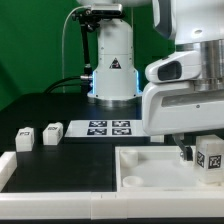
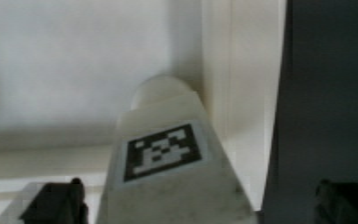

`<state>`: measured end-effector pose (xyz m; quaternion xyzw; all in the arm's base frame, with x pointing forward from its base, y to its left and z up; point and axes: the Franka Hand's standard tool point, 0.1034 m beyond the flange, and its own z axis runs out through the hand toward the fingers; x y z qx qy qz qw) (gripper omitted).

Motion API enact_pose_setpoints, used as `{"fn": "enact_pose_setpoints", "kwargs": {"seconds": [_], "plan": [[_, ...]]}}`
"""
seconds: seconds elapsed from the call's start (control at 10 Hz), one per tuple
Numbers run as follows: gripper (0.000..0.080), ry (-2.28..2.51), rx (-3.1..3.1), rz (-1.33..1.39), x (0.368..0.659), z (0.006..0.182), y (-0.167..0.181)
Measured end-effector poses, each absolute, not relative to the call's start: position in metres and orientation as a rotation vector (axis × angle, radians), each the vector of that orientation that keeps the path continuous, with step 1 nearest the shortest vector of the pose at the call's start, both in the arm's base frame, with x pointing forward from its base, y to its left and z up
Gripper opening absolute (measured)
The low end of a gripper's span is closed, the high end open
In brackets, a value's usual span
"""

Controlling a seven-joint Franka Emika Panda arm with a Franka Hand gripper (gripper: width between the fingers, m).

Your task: Assemble one leg

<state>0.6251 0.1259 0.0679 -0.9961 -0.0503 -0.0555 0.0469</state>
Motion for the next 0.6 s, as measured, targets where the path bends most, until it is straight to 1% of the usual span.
{"fn": "enact_pose_setpoints", "kwargs": {"seconds": [0.2,0.3,0.4,0.5,0.6], "plan": [[0.0649,-0.411,-3.031,-0.19,0.6269,0.0677,0.1212],[0.0649,-0.415,-3.03,-0.19,0.6268,0.0677,0.1212],[0.0617,-0.413,-3.031,-0.19,0.6268,0.0677,0.1212],[0.0617,-0.413,-3.031,-0.19,0.6268,0.0677,0.1212],[0.0438,-0.413,-3.031,-0.19,0.6268,0.0677,0.1212]]}}
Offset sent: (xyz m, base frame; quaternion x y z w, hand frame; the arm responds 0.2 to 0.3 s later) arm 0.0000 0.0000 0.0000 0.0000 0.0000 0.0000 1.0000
